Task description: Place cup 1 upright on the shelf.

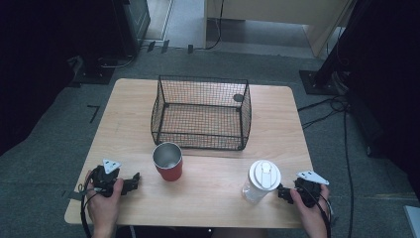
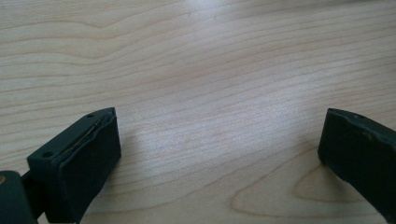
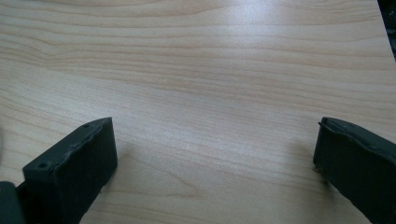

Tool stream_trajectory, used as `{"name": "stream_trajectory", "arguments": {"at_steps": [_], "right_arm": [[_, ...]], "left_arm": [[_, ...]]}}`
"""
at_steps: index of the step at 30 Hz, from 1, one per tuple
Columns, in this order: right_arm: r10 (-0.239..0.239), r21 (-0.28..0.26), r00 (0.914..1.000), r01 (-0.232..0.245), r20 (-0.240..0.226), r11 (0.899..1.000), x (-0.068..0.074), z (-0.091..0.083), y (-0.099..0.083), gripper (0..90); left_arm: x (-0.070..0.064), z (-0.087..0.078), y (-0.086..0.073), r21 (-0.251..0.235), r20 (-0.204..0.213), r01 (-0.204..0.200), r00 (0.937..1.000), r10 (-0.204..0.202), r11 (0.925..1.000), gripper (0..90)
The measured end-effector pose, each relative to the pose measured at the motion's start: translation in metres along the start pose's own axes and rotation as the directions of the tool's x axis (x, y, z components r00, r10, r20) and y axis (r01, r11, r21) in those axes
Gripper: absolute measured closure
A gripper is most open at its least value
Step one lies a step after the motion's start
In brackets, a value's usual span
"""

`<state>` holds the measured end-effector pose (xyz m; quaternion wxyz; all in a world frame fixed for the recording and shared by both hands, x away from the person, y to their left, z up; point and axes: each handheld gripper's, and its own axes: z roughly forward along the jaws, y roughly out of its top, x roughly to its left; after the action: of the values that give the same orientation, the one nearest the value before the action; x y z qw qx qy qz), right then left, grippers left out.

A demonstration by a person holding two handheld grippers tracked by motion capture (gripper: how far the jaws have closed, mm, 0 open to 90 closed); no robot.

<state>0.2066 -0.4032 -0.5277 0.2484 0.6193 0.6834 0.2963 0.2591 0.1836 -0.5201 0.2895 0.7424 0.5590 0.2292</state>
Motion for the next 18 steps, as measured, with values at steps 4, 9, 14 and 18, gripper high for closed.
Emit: {"name": "stream_trajectory", "arguments": {"at_steps": [4, 9, 14, 18], "right_arm": [[0.0, 0.0, 1.0, 0.0, 0.0, 1.0, 0.0, 0.0, 0.0, 0.0], [0.0, 0.0, 1.0, 0.0, 0.0, 1.0, 0.0, 0.0, 0.0, 0.0], [0.0, 0.0, 1.0, 0.0, 0.0, 1.0, 0.0, 0.0, 0.0, 0.0], [0.001, -0.001, 1.0, -0.001, 0.0, 1.0, 0.0, 0.0, 0.0, 0.0]], "left_arm": [[0.0, 0.0, 0.0, 0.0, 0.0, 0.0, 1.0, 0.0, 1.0, 0.0], [0.0, 0.0, 0.0, 0.001, 0.0, 0.0, 1.0, 0.0, 1.0, 0.0], [-0.002, -0.005, 0.002, -0.003, 0.027, 0.043, 0.9987, -0.043, 0.9991, 0.0], [-0.011, -0.017, 0.006, -0.045, 0.063, 0.049, 0.997, -0.046, 0.9978, 0.0]]}}
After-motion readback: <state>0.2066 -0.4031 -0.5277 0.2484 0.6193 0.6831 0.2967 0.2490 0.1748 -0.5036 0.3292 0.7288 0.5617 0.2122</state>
